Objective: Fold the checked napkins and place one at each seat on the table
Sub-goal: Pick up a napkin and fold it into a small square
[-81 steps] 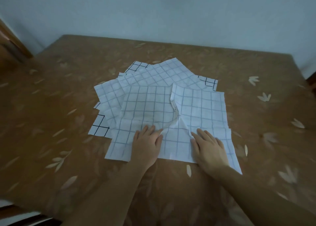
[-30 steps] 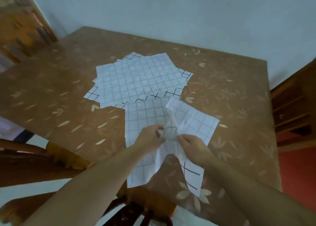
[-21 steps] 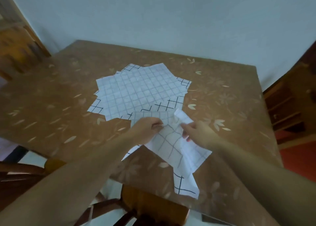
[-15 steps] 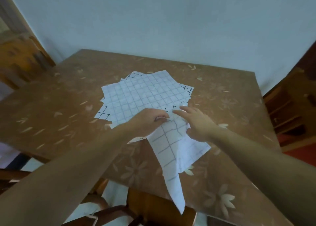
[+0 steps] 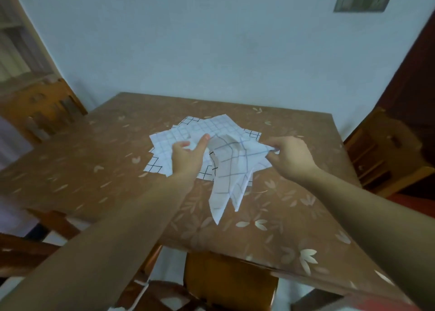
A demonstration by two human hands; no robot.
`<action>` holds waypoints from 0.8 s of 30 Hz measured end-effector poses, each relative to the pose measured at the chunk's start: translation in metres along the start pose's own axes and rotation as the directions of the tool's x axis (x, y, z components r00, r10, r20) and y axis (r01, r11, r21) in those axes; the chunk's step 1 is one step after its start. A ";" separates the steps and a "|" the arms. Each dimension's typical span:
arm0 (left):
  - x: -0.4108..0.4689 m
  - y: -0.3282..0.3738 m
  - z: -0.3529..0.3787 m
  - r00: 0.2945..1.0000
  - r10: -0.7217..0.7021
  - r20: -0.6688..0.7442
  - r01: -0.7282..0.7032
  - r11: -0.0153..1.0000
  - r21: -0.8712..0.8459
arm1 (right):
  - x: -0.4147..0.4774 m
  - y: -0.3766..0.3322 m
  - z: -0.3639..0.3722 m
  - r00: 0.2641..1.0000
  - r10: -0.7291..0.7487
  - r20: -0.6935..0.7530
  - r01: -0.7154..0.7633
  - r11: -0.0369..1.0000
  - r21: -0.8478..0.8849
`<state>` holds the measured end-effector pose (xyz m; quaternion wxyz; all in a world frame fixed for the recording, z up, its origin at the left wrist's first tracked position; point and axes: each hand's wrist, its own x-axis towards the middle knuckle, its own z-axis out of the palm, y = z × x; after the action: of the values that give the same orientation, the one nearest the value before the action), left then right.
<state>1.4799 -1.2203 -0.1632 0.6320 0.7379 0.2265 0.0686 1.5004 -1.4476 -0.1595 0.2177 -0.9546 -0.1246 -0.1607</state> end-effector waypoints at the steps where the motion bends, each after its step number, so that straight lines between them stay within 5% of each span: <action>1: -0.007 0.001 0.000 0.989 -0.107 0.107 0.108 0.994 -0.009 | -0.005 -0.002 -0.001 1.000 0.008 0.007 -0.008 1.000 -0.011; 3: -0.014 0.000 -0.001 0.911 -0.236 0.337 0.254 0.967 -0.010 | -0.015 -0.009 -0.008 1.000 0.018 0.014 -0.018 1.000 -0.010; 8: -0.002 0.005 -0.003 0.725 -0.157 0.671 0.224 0.975 -0.014 | -0.025 -0.020 -0.025 0.990 0.141 0.029 -0.143 0.987 0.078; 14: 0.047 0.022 -0.019 0.794 -0.073 0.603 0.150 0.986 -0.077 | 0.006 -0.026 -0.011 0.962 0.262 0.074 -0.263 0.965 0.004; 24: 0.124 0.053 -0.079 0.917 -0.032 0.399 0.037 0.999 -0.005 | 0.054 -0.089 0.029 0.965 0.224 0.139 -0.209 0.972 -0.111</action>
<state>1.5723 -1.1019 -0.1196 0.6708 0.7282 0.1057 -0.0928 1.5294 -1.3473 -0.1311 0.1781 -0.9812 -0.0278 -0.0691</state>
